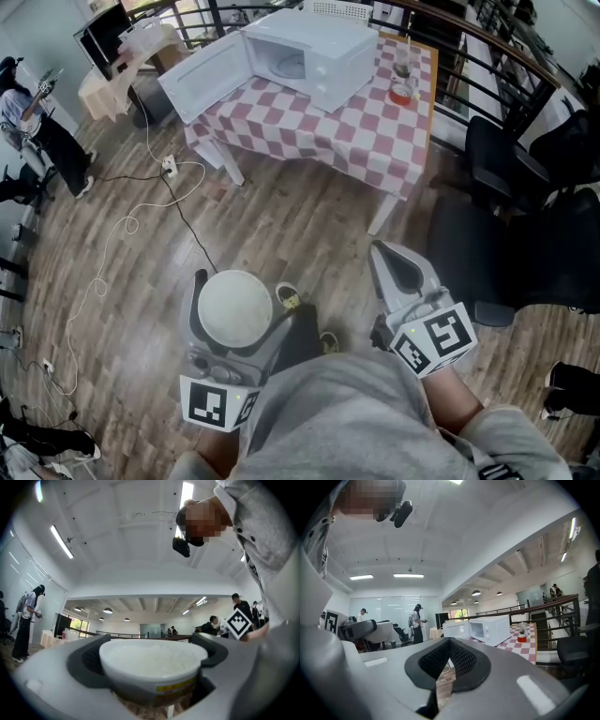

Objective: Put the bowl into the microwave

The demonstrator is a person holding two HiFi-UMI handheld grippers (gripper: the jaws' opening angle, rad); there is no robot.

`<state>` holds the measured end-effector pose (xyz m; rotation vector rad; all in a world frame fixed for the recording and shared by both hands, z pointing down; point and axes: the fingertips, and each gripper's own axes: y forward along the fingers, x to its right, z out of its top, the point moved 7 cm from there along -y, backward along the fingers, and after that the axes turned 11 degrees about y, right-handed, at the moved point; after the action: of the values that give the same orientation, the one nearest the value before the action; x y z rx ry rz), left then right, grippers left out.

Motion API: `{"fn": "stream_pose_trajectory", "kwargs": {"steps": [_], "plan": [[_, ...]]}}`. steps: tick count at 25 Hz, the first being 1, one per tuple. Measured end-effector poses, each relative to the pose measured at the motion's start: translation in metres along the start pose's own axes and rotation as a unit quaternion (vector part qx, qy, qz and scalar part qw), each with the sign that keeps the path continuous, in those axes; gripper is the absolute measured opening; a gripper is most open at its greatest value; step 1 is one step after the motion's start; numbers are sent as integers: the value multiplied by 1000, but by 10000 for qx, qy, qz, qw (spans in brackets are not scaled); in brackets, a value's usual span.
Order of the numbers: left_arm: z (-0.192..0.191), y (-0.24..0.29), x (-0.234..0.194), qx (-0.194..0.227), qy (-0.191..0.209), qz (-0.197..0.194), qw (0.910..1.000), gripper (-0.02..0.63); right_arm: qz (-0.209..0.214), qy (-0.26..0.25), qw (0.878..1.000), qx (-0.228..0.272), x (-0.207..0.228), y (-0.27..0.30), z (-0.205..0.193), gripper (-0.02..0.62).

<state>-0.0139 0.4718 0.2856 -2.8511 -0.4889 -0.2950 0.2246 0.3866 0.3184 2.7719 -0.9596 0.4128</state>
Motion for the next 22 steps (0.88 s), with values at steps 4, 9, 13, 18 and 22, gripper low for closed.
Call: {"fn": "stream_pose_trajectory", "kwargs": {"steps": [4, 9, 13, 18, 22], "plan": [[-8, 10, -10, -34, -3, 46, 10000, 541, 63, 29, 10000, -32, 2, 16, 0, -3], [-19, 26, -22, -72, -53, 42, 10000, 541, 91, 71, 9999, -97, 9, 40, -1, -3], [-33, 46, -37, -143, -90, -9, 9999, 541, 54, 143, 9998, -118, 17, 64, 0, -3], [-51, 81, -67, -214, -109, 65, 9997, 541, 77, 149, 9996, -223, 33, 110, 3, -3], [-69, 117, -95, -286, -231, 101, 9993, 541, 78, 115, 9993, -349, 46, 154, 10, -3]]}}
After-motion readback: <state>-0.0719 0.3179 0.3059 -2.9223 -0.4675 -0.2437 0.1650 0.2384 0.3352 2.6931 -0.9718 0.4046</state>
